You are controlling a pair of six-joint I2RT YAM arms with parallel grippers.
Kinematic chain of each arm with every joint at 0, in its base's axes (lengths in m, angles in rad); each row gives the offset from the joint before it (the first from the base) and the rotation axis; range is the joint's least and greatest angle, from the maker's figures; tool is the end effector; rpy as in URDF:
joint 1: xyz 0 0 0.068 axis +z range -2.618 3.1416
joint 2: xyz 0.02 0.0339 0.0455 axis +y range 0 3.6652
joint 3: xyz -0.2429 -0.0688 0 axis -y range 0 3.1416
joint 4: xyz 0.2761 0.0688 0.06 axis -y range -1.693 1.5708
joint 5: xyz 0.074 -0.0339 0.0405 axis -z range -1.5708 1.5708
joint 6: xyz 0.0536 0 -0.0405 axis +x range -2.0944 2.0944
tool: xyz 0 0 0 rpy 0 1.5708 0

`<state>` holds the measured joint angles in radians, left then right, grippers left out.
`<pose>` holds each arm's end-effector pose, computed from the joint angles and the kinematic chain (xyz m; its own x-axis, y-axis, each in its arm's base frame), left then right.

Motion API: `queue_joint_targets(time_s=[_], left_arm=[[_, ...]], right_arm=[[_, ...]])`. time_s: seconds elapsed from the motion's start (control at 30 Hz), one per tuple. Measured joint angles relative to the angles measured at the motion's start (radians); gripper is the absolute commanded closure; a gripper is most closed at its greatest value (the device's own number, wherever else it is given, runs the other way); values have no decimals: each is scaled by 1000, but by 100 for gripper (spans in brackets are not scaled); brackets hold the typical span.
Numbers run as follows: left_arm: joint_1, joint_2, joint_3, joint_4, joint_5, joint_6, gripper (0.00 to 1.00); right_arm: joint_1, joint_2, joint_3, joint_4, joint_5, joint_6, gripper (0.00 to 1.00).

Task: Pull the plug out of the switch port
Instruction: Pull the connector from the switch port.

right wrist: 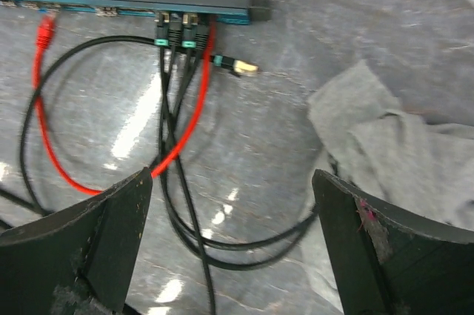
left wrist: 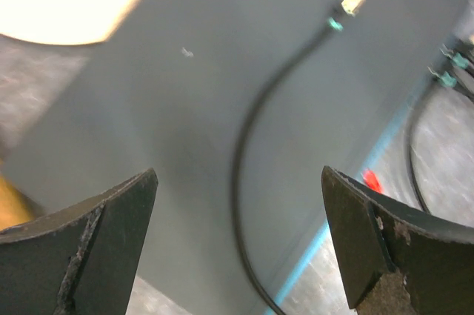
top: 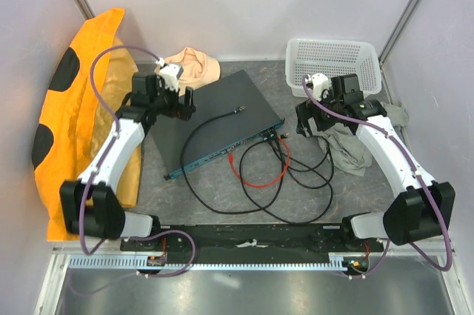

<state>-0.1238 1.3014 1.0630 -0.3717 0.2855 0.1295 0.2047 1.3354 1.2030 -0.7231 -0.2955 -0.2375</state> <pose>0.3361 -0.0570 0.2689 -0.5189 0.1894 -0.8336 0.4181 0.9068 -0.0542 0.3171 0.0818 0.2782 -0.6286 -0.3604 -0.6892 -0.5447 0.8366 0.0594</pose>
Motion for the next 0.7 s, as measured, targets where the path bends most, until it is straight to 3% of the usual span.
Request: queue_joint_targets(time_s=[0.3, 0.43, 0.7], left_arm=[[11, 423, 306, -39, -131, -2, 2], [55, 594, 421, -86, -135, -41, 2], [188, 700, 530, -129, -114, -70, 3]], right_arm=[[0, 38, -7, 14, -95, 65, 2], [2, 64, -30, 20, -140, 54, 13], [25, 392, 76, 29, -165, 59, 20]])
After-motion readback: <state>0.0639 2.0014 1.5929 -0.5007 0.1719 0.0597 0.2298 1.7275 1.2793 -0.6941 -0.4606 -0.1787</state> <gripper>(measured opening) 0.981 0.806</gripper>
